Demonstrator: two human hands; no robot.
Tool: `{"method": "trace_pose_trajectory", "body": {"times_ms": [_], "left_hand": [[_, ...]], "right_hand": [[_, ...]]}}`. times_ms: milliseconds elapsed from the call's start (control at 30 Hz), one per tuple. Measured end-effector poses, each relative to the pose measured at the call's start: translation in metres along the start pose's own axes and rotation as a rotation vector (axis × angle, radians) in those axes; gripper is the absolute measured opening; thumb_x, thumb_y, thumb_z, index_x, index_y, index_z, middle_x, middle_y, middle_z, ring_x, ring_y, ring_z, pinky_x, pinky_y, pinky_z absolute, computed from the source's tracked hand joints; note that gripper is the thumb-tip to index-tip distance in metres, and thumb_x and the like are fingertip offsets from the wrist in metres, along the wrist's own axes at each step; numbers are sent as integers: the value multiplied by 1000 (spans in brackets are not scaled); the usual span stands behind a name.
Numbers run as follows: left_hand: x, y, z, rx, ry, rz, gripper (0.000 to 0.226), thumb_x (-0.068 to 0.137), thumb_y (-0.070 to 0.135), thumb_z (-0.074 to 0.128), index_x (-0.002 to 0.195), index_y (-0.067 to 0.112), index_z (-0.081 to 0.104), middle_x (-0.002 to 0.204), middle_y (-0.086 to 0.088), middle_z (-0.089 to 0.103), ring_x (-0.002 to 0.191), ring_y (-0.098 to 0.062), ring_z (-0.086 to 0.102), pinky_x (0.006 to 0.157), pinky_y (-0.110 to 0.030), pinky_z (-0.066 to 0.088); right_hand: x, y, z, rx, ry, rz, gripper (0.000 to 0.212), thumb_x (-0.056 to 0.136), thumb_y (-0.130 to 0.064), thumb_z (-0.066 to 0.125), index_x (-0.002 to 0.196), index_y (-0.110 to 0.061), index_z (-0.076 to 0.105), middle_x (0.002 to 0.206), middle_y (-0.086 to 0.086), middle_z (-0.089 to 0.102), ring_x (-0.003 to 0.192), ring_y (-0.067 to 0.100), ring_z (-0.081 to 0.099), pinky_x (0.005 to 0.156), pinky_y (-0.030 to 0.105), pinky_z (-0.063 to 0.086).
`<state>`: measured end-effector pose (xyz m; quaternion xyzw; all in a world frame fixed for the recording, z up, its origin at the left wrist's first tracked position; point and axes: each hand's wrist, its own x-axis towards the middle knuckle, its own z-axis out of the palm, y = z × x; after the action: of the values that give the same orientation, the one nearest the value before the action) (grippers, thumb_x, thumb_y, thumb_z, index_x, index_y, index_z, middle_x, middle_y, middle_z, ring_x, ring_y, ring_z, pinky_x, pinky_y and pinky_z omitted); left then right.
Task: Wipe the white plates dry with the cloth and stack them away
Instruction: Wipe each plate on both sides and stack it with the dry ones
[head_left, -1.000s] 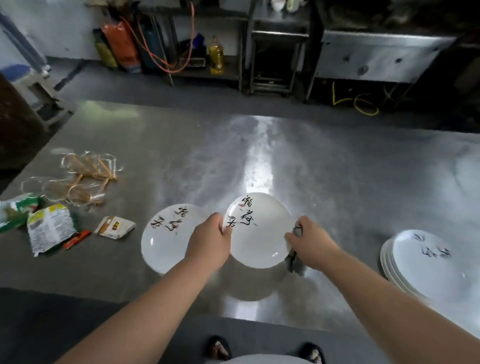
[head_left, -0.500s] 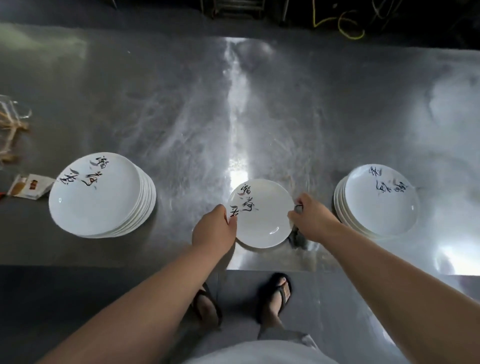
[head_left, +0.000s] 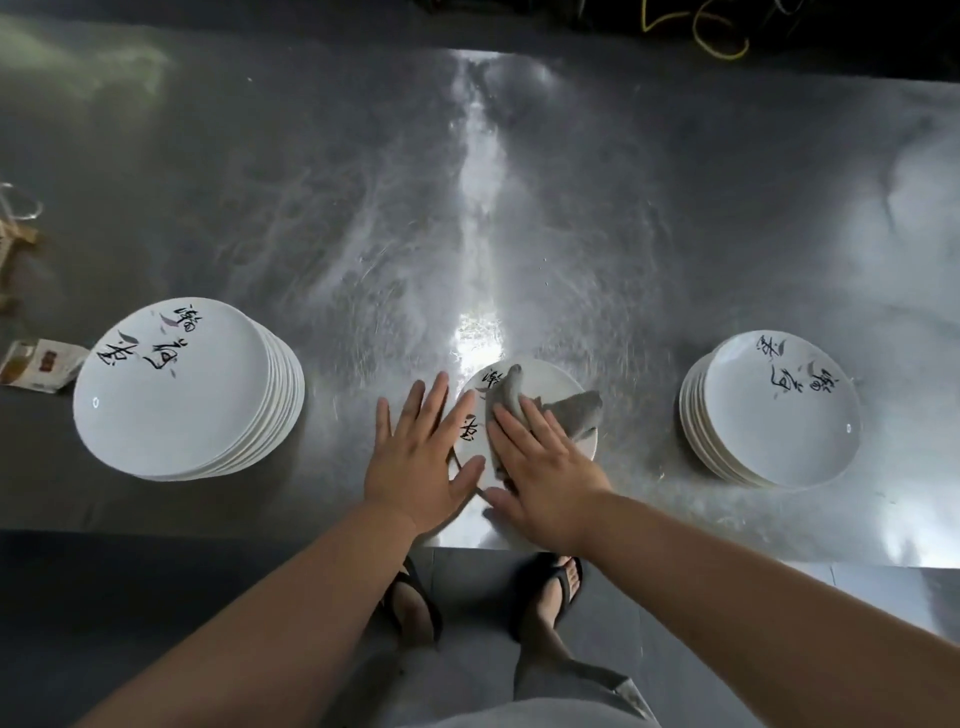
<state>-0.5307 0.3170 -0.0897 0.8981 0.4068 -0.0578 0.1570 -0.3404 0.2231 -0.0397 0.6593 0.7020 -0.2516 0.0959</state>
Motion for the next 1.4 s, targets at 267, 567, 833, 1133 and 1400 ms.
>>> {"method": "trace_pose_trajectory", "body": {"times_ms": [267,567,833,1133,1400], "left_hand": [[2,0,0,59,-50,5,83,102,71,16,161,31,-27,169,13,-30,156,-23,-30,125,-64,-7],[4,0,1,54,-74,5,78,103,65,11,161,28,-26,169,11,-31,156,-25,-30,125,-64,-5],[3,-1,5,7,-26,0,79,102,60,27,167,28,-3,175,5,-12,161,-25,-12,126,-64,2],[4,-1,6,-2,-25,-13,81,101,56,30,166,28,-8,175,2,-9,161,-25,-10,126,-64,3],[6,-1,5,22,-43,-18,81,99,57,30,167,28,-4,175,2,-7,161,-27,-7,126,-64,3]], "right_hand": [[25,28,-14,-18,34,64,88,100,-75,15,160,-25,-25,164,1,-43,153,20,-33,128,40,-13],[11,41,-10,-140,-3,-99,87,101,-73,11,166,-20,-11,173,-1,-19,157,23,-27,130,46,-5],[-16,15,12,-68,-57,-278,95,98,-80,16,168,-16,11,175,2,-3,160,22,-9,129,43,-7],[-18,29,7,-89,-15,-31,95,95,-80,-2,163,-16,-18,169,3,-29,156,26,-29,125,44,-16],[-39,69,0,-198,-18,-72,87,102,-73,17,165,-14,25,172,6,24,159,29,18,122,47,14]]}}
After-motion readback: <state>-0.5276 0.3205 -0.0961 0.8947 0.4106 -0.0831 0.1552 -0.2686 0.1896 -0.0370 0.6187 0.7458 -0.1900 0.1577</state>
